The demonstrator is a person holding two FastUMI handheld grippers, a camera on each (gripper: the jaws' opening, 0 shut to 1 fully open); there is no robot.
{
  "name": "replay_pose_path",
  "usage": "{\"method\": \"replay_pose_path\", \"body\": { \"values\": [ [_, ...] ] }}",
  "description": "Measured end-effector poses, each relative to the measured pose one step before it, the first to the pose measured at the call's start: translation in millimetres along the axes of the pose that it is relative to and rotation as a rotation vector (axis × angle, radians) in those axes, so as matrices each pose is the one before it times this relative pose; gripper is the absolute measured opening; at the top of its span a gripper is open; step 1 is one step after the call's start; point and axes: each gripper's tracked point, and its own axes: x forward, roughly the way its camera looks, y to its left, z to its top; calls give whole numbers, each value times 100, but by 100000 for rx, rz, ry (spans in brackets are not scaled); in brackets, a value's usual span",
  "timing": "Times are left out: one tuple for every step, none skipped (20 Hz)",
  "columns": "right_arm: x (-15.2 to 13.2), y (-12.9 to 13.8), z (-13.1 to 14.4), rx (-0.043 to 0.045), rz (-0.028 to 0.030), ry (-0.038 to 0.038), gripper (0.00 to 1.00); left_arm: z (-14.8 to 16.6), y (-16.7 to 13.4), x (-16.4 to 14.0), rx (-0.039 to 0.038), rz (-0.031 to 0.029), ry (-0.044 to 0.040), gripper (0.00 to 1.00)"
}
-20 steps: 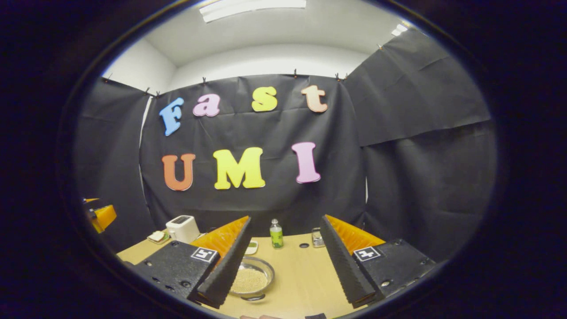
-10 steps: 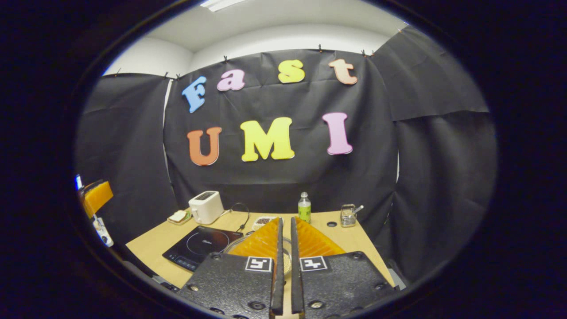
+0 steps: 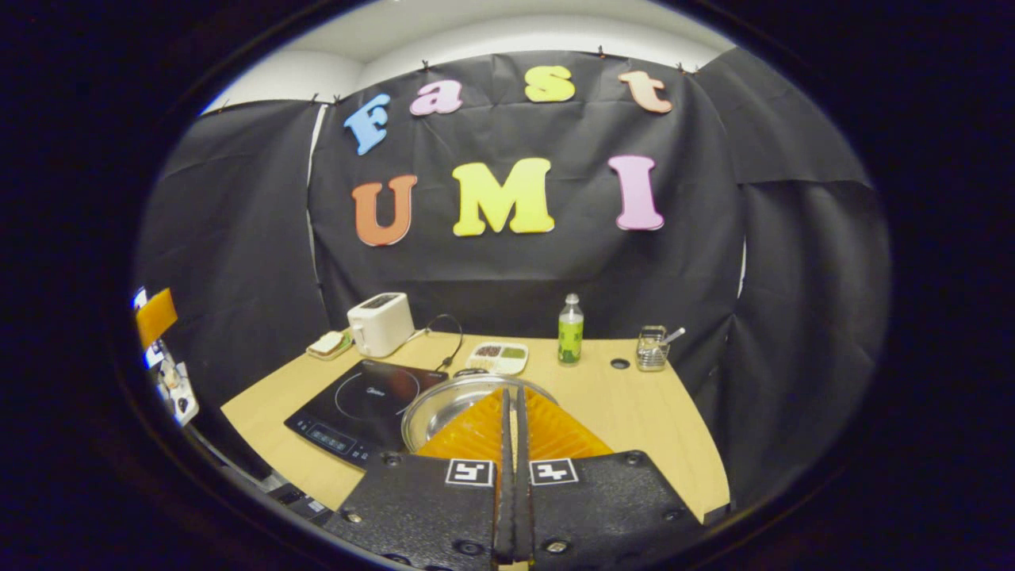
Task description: First push the handle of the pot to place it horizontally, then grasp the pot with both hands and set it on the induction cooktop.
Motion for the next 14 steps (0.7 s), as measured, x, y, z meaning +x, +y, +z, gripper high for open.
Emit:
{"method": "replay_pose_path", "body": {
  "values": [
    [627, 214, -1021, -813, 640, 2118, 4, -3, 228, 119, 233, 438, -91, 96],
    [534, 276, -916, -402, 648, 2148, 1, 18, 146, -35, -197, 298, -133, 96],
    [724, 327, -1113, 55, 836, 2363, 4, -41, 213, 27, -339, 309, 22, 96],
    [610, 352, -1148, -100, 635, 2665, 4, -101, 287, -32, -296, 355, -110, 96],
    [745, 138, -1252, -110, -295, 2988, 4, 44, 206, -50, -195, 365, -317, 96],
    [798, 128, -1210, -726, -518, 2829, 4, -66, 88, 3, 30, 94, -186, 96],
    [891, 294, -1024, -408, -121, 2551, 4, -143, 74, 20, 248, -30, 291, 96],
    [756, 341, -994, -117, 383, 2559, 4, -214, 106, 13, 698, 55, 384, 96],
    [652, 471, -1142, -23, 940, 2818, 4, -125, 152, -107, 865, 162, 230, 96],
    [816, 473, -922, 594, 1459, 2925, 4, -110, 48, 87, 815, 157, 56, 96],
    [845, 688, -1016, 507, 1986, 2826, 4, -9, -3, 49, 792, 65, -89, 96],
    [546, 543, -764, 174, 1437, 2198, 4, -24, 53, 12, 581, 153, -209, 96],
    [279, 758, -703, -604, 2162, 1425, 1, -27, 36, -92, 457, 35, -83, 96],
    [324, 790, -395, -987, 2064, 808, 4, -84, -10, -25, 260, 85, 111, 96]
  ]
}}
